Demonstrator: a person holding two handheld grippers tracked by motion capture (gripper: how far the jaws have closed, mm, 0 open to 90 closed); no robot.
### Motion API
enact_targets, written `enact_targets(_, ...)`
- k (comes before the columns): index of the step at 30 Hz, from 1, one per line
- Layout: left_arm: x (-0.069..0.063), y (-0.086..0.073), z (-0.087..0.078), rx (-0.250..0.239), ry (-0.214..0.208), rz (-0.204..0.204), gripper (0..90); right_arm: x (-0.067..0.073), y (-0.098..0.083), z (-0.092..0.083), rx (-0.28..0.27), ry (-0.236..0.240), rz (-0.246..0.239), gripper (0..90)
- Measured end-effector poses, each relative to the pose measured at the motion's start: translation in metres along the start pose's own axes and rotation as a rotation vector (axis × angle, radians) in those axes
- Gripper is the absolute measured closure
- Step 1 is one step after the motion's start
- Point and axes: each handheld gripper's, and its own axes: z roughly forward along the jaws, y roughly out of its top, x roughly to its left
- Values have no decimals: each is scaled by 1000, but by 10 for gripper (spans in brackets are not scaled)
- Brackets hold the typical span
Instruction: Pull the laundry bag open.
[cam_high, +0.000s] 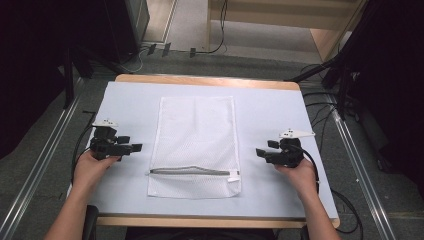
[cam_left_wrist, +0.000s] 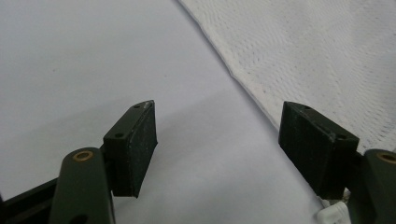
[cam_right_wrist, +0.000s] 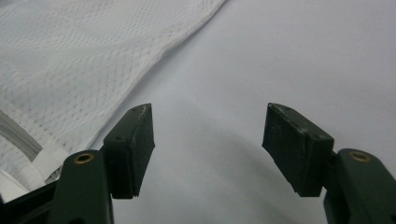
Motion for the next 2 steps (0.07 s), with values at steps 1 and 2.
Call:
enact_targets(1,0,0,1,4,11,4,276,0,0,0,3,-1,3,346)
enact_targets(2,0,-1,2,2,22,8,274,0,0,0,5,-5,0,346)
